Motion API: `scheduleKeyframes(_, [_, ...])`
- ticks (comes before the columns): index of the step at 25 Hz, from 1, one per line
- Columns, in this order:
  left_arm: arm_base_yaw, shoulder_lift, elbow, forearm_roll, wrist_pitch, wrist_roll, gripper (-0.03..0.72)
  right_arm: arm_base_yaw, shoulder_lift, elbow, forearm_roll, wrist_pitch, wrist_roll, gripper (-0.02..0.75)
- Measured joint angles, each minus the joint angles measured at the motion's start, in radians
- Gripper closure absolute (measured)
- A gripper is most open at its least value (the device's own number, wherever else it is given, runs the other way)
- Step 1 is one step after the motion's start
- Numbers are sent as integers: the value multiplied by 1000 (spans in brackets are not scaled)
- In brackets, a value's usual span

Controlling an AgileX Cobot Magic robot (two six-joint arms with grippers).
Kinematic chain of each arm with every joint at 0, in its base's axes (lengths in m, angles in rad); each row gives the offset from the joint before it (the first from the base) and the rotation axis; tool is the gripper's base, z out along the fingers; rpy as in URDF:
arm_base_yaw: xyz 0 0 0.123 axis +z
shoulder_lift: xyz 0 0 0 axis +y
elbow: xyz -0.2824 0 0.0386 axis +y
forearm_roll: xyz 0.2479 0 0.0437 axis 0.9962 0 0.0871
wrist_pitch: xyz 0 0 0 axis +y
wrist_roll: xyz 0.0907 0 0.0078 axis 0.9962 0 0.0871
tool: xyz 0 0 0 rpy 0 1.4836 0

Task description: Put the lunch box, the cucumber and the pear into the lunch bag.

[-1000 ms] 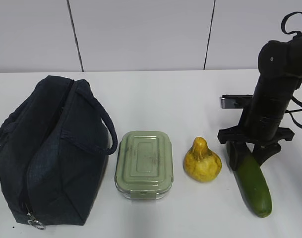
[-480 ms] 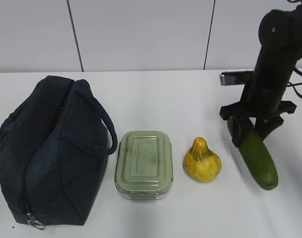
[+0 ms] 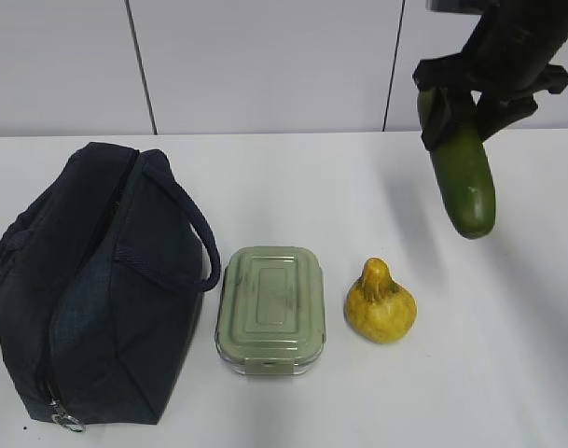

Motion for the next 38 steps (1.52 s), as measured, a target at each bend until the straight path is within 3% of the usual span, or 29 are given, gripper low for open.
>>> scheduleKeyframes(6, [0,206,-7,-180,-156,102,449,0,-24,-10,147,11,-56,358])
scheduleKeyframes(13, [0,533,-87,-347,-178,197,426,0,-24,-10,299,14,-131,359])
scheduleKeyframes(22, [-19,968,-224,-378,-127,265,378,0,-24,-10,486,14,-218,359])
scheduleKeyframes(29, [-75,1136,-267,-380,-150,289,384,37,-24,-10,510,14,-237,359])
scheduleKeyframes(32, [-92,1169,-267,-382,-165,292,441,81,-24,-10,520,14,-240,360])
scheduleKeyframes(36, [-95,1181,-267,-382,-176,295,641,148,-14,-10,579,5,-242,360])
scheduleKeyframes(38, [-95,1181,-267,-393,-184,295,688,185,-5,-10,641,-25,-258,360])
